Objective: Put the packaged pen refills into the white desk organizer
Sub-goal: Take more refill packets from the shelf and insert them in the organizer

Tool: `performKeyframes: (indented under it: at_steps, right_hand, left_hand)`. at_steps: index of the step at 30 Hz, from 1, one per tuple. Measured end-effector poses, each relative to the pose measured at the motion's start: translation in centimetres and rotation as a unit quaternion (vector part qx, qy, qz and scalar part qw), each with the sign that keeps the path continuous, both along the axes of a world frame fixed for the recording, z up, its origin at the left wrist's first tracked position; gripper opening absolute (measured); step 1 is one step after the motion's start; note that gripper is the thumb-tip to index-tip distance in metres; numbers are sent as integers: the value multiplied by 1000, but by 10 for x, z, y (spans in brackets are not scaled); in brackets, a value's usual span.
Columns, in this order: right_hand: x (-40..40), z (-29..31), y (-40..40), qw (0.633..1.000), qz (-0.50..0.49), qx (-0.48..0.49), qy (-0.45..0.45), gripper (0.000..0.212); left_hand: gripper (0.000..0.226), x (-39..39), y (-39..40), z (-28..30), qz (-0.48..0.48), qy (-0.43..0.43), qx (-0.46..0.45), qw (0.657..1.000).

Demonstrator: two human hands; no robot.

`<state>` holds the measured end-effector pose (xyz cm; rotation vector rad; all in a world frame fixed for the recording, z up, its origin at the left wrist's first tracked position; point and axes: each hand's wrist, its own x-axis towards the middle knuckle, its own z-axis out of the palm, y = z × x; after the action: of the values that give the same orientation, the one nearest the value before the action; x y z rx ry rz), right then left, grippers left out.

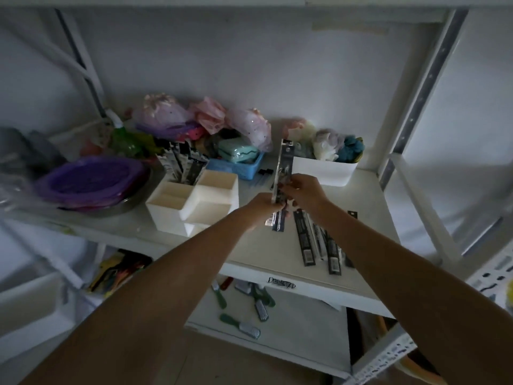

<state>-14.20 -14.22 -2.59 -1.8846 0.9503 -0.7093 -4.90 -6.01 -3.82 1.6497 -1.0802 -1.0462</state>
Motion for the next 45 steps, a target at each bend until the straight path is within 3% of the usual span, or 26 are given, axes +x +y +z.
performKeyframes:
  at_steps: [4, 10, 15, 20, 25, 40, 45]
  right_hand:
    - [32, 15, 14, 999, 45, -10, -16, 3]
    - [95, 47, 48, 994, 66, -73, -50, 18]
    - [152, 52, 75, 966, 87, -244, -12, 16]
    - [208, 42, 78, 959, 46, -279, 27, 16]
    - [245, 16, 83, 959, -25, -252, 129, 17]
    - [258, 13, 81, 920, -168, -332, 124, 14]
    - [260, -1, 78, 919, -153, -309, 191, 17]
  left_hand:
    - [16, 28, 24, 18, 47, -84, -23, 995]
    - [24, 89, 54, 58, 170, -263, -106, 944]
    - [20, 156, 70, 73, 160, -380, -161, 897]
    - [23, 224, 65, 59, 111, -414, -147, 891]
    - [19, 266, 58, 23, 73, -424, -120, 895]
    - [18, 278, 37, 14, 47, -318, -314, 893]
    - [18, 284, 41, -4, 27, -342, -273, 899]
